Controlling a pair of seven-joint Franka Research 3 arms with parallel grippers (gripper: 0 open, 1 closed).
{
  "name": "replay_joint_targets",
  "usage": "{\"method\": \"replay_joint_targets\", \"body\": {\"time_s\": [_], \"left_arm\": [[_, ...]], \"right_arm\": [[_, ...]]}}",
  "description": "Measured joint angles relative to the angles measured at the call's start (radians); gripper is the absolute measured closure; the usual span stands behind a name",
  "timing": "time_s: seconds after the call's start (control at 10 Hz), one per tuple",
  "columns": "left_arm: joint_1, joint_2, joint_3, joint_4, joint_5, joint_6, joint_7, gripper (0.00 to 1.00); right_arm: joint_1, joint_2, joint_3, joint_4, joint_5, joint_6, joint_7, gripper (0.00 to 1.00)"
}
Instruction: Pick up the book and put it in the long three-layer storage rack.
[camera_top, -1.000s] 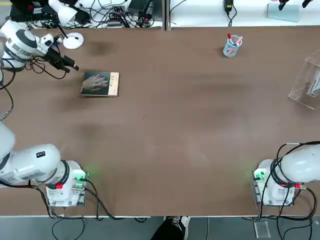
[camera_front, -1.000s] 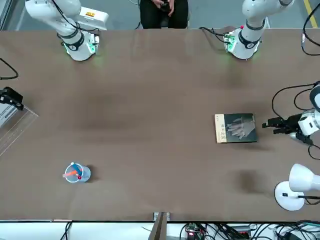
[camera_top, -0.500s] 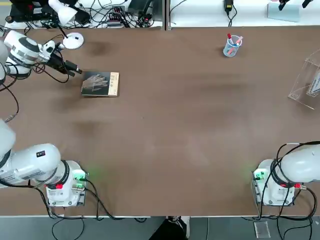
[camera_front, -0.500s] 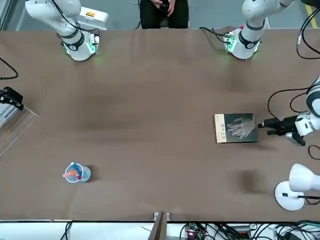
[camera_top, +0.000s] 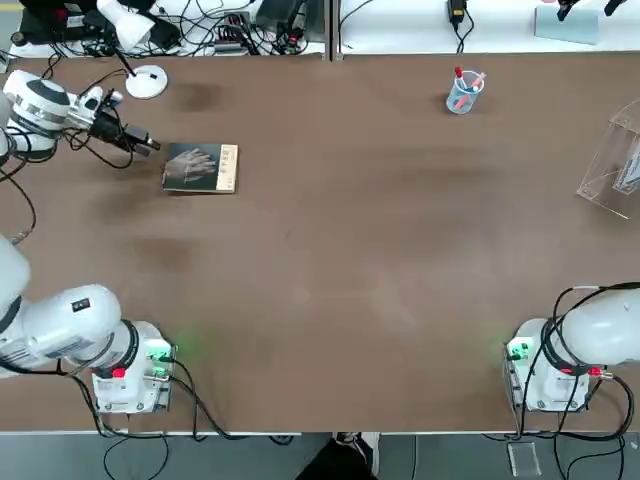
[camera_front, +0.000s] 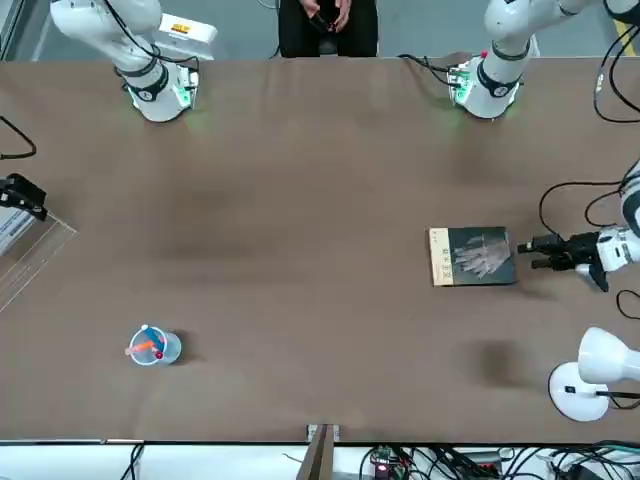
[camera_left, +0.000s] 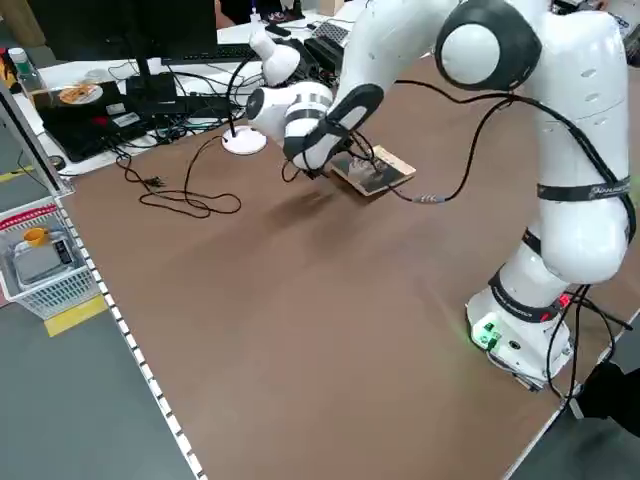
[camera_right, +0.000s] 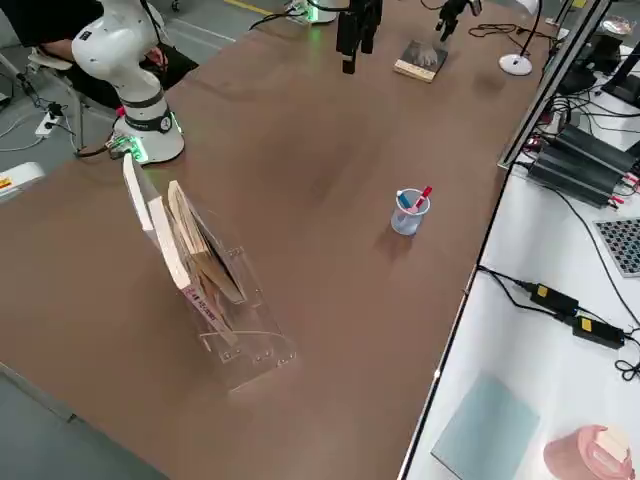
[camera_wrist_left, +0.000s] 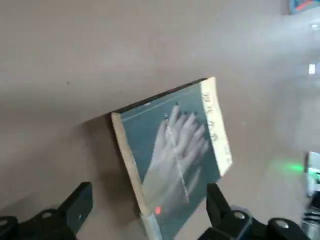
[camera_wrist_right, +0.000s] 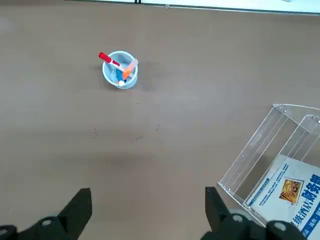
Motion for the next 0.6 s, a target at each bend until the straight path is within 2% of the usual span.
{"method": "replay_joint_targets", "body": {"time_s": [0.6], "left_arm": [[0.023, 0.084, -0.003, 0.101, -0.063, -0.17, 0.01, 0.0]], "right_arm": [[0.0, 0.0, -0.002, 0.0, 0.0, 0.0, 0.0, 0.0]]}}
